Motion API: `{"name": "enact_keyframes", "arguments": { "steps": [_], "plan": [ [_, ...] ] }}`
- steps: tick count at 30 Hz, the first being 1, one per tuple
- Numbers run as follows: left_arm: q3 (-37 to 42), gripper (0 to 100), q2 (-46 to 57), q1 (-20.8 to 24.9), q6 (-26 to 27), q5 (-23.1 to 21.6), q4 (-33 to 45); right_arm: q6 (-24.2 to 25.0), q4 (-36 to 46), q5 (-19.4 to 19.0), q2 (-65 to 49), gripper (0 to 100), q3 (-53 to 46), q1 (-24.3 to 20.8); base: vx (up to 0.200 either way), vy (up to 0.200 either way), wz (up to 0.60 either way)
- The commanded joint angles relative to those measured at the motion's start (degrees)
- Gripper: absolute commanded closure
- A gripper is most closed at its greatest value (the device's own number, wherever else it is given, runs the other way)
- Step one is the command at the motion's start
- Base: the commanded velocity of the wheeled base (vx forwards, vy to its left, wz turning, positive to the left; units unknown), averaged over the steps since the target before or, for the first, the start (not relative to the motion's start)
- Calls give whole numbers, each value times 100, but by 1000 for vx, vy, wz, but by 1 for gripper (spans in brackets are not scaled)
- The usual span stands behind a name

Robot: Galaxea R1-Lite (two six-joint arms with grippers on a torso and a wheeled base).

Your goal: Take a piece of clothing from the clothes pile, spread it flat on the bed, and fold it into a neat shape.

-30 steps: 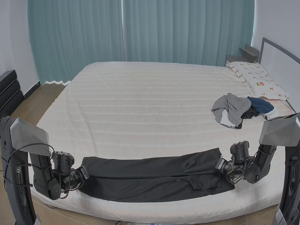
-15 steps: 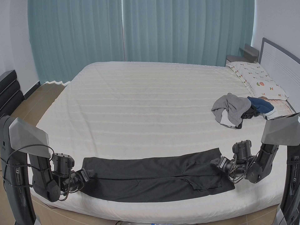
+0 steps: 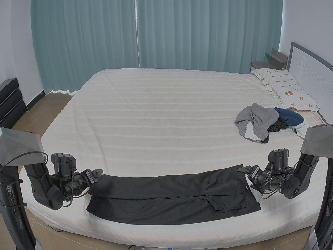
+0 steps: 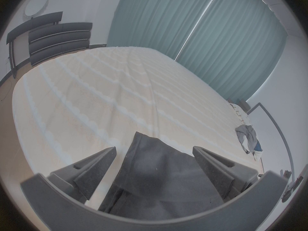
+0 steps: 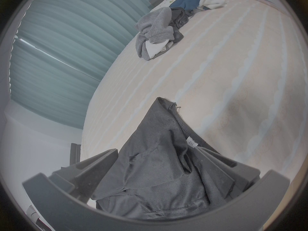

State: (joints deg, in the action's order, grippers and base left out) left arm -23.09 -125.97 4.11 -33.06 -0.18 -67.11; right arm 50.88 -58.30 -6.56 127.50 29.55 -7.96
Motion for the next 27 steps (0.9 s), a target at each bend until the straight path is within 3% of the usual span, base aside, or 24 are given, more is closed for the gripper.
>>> {"name": "enact_keyframes", "arguments": {
  "steps": [1, 5, 20, 21, 25, 27],
  "plan": [
    [-1303, 0, -341, -59, -25, -105, 1200, 211, -6, -337, 47, 0, 24, 181, 0, 0, 0],
    [-1936, 0, -710, -94, -25, -131, 1701, 238, -15, -390, 187, 0, 68, 234, 0, 0, 0],
    [-1971, 0, -1035, -33, -25, -122, 1675, 334, -367, -390, 240, 0, -107, 181, 0, 0, 0],
    [-1963, 100, -1035, -33, -34, -114, 1675, 334, -419, -372, 275, 0, -116, 172, 0, 0, 0],
    [-1980, 100, -1035, -68, -166, -43, 1666, 326, -543, -364, 293, 0, -160, 163, 0, 0, 0],
    [-2068, 100, -1027, -86, -517, -34, 1622, 326, -551, -364, 302, 0, -160, 163, 0, 0, 0]
  ]
}}
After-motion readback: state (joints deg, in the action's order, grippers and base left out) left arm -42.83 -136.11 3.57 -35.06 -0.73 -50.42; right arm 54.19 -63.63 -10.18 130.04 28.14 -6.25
